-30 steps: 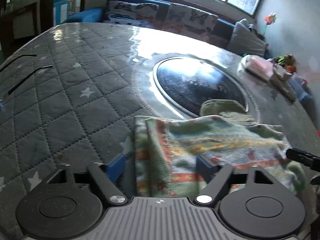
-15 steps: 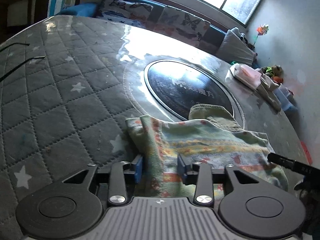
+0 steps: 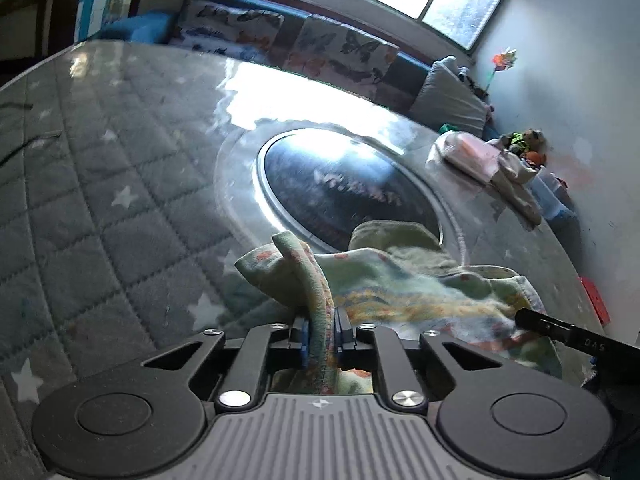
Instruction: Fold clothes
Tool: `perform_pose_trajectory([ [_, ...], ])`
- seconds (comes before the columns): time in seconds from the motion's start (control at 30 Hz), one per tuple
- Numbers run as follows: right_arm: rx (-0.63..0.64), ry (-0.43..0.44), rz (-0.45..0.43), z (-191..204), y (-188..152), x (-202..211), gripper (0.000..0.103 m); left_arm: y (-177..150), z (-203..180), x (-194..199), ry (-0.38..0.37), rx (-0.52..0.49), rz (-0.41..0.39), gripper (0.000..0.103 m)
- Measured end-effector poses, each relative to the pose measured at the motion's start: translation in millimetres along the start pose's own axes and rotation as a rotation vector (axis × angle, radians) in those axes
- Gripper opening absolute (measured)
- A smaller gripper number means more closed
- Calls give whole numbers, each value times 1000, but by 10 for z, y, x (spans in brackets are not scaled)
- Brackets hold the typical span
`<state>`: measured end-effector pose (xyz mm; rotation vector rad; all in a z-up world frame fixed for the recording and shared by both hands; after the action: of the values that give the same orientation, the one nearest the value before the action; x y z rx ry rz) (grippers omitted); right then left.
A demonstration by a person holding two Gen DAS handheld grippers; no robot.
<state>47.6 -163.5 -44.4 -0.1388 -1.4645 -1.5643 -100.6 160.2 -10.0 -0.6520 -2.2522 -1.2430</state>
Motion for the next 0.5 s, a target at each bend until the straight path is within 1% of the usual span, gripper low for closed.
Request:
perform_pose_trajectory([
  [0.2,-19,4,-62,3,57,197,8,179,-207,37,-38,-74,-22,12],
  [0.33,-27,-11,-97,-42,136,311,8,314,-418,-115,-60,-137,-10,11],
  [0.5,-52,-54,-141,-196,247,448,8,468,-681,-380,-92,-181,6,11],
])
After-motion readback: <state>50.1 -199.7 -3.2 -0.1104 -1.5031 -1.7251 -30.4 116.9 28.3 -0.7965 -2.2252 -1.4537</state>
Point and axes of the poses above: each gripper's, at about its wrist camera, not at the fingertips, and x roughly against the way its jaws point, z to its left, y to its top, the point moved 1 cm from there along -x, roughly the way its jaws point, and after that the axes turned 10 degrees about -y, right-handed, at the moved point
